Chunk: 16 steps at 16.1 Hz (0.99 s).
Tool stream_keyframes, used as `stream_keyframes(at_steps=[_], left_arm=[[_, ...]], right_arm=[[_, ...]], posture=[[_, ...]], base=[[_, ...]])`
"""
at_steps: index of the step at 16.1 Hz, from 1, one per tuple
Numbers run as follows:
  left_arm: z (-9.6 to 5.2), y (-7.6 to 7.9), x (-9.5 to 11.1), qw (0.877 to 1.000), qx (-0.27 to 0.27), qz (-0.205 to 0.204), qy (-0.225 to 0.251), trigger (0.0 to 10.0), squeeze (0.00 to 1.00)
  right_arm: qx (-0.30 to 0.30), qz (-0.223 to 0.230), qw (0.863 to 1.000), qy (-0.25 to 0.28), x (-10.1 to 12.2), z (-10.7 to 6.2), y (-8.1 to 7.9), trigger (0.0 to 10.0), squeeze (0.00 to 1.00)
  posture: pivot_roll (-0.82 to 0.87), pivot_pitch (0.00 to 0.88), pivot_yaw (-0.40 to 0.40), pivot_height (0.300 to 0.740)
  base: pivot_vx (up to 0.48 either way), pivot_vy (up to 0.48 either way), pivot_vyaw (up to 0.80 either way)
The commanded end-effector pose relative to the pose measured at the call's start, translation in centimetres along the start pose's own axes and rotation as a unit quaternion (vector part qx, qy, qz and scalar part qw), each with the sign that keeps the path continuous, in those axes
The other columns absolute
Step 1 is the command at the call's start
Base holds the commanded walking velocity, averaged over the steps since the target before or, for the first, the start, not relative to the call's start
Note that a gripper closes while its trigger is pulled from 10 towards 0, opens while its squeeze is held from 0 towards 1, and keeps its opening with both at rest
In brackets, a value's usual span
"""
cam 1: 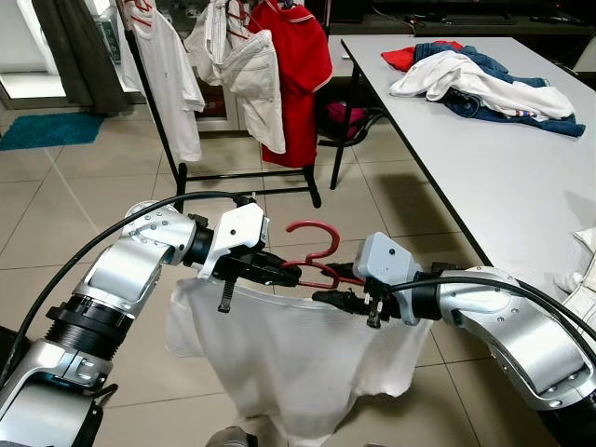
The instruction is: Hang hanger
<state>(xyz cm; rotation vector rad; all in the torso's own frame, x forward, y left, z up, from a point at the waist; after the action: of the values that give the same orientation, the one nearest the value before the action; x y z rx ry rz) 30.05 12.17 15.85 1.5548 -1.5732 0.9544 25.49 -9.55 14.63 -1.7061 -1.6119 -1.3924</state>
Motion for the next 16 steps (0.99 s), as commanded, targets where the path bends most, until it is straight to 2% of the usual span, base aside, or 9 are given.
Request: stream_keyframes(at_steps=[1, 3, 6, 12, 15, 16], left_arm=[[-0.17, -0.11, 0.6, 1.0, 0.006, 0.009, 0.008, 0.0, 0.0], [-0.03, -0.09, 0.66, 1.0, 0.005, 0.008, 0.009, 0.0, 0.0], [0.06, -0.07, 0.68, 1.0, 0.004, 0.009, 0.01, 0.0, 0.0], [0.01, -0.18, 0.72, 1.0, 0.006, 0.01, 0.01, 0.0, 0.0], [-0.19, -0.41, 0.69, 1.0, 0.012, 0.012, 0.008, 0.0, 0.0], [-0.25, -0.59, 0.69, 1.0, 0.021, 0.016, 0.006, 2.1, 0.0]], right_arm=[[-0.001, 0.01, 1.0, 0.016, 0.19, 0.04, 0.08, 0.0, 0.0], [-0.004, 0.027, 0.999, 0.04, 0.7, 0.28, 0.1, 0.0, 0.0], [-0.007, 0.034, 0.998, 0.047, 0.88, 0.49, 0.05, 0.0, 0.0], [-0.005, 0.032, 0.999, 0.019, 0.07, 0.64, -0.22, 0.0, 0.0], [0.0, 0.038, 0.999, 0.022, 0.2, 0.75, -0.36, 0.0, 0.0], [0.001, 0.04, 0.999, 0.025, 0.25, 0.78, -0.37, 0.0, 0.0]], posture=[[-0.04, 0.0, -0.006, 0.74], [-0.04, 0.0, -0.006, 0.74], [-0.04, 0.0, -0.006, 0.74], [-0.04, 0.0, -0.005, 0.74], [-0.04, 0.0, 0.002, 0.74], [-0.04, 0.0, 0.003, 0.74]], base=[[0.0, 0.0, 0.0], [0.0, 0.0, 0.0], [0.0, 0.0, 0.0], [0.0, 0.0, 0.0], [0.0, 0.0, 0.0], [0.0, 0.0, 0.0]])
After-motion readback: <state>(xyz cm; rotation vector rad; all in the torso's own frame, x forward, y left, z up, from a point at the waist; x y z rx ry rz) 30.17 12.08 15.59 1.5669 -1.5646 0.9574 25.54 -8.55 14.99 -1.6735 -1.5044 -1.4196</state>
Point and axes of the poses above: a point about 5 cm out from each wrist's last joint towards the gripper, its own z axis pointing out of the wrist towards the gripper, its own x axis along the axis of the wrist's last joint, y = z × x, the point moved 2 cm from there along z, pointing out of the wrist towards the gripper, and after that the axes turned 9 degrees about -z, right-handed, at the moved point
